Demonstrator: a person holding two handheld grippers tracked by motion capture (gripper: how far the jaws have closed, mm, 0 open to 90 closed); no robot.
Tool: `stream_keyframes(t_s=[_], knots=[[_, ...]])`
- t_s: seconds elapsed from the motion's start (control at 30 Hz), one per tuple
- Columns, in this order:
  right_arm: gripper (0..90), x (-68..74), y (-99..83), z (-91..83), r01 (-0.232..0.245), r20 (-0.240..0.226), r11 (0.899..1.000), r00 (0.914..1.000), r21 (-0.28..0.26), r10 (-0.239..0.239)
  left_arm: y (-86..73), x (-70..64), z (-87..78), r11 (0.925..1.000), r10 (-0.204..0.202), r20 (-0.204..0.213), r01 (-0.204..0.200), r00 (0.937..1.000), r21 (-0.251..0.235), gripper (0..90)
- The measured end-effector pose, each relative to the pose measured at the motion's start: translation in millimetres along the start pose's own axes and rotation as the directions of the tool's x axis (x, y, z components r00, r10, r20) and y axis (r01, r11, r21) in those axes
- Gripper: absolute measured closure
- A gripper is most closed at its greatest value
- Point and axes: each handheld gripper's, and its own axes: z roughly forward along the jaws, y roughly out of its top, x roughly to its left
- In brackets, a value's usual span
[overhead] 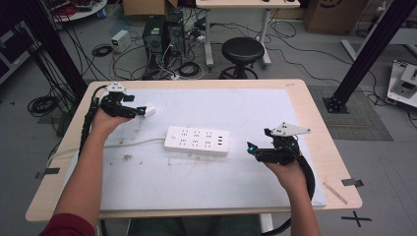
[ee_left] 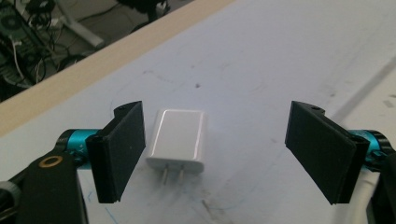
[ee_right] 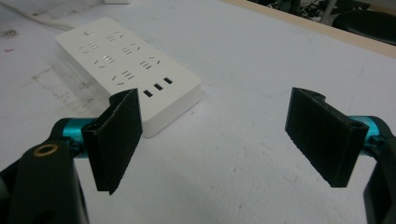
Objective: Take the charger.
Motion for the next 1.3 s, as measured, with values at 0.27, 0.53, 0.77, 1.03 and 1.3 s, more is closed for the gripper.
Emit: stream_keyframes(t_s=[0.27, 0.53, 0.77, 1.03, 1.3], knots=[[19.2, 0.6, -3.0, 1.9, -0.007, 0.002, 1.000, 1.0000, 0.009, 0.007, -13.7, 15.2, 36.9, 0.9990, -0.028, -0.005, 0.028, 0.9996, 0.035, 20.5], [19.2, 3.9, -1.2, 3.1, -0.010, 0.001, 1.000, 0.9999, 0.014, 0.010, -24.2, 21.2, 50.9, 0.9977, -0.036, -0.003, 0.036, 0.9993, 0.057, 20.5], [19.2, 5.2, -3.2, 4.9, -0.011, 0.000, 1.000, 0.9999, 0.018, 0.011, -19.0, 23.5, 58.8, 0.9946, -0.040, 0.014, 0.038, 0.9991, 0.096, 21.4], [19.2, 2.8, -1.9, 0.9, -0.013, 0.005, 1.000, 0.9999, 0.009, 0.013, -18.7, 23.8, 61.2, 0.9922, -0.029, 0.026, 0.025, 0.9993, 0.122, 29.9], [19.2, 3.1, -3.7, 3.1, -0.015, 0.001, 1.000, 0.9999, 0.015, 0.015, -19.8, 23.5, 61.8, 0.9902, -0.014, 0.019, 0.011, 0.9997, 0.140, 35.0]])
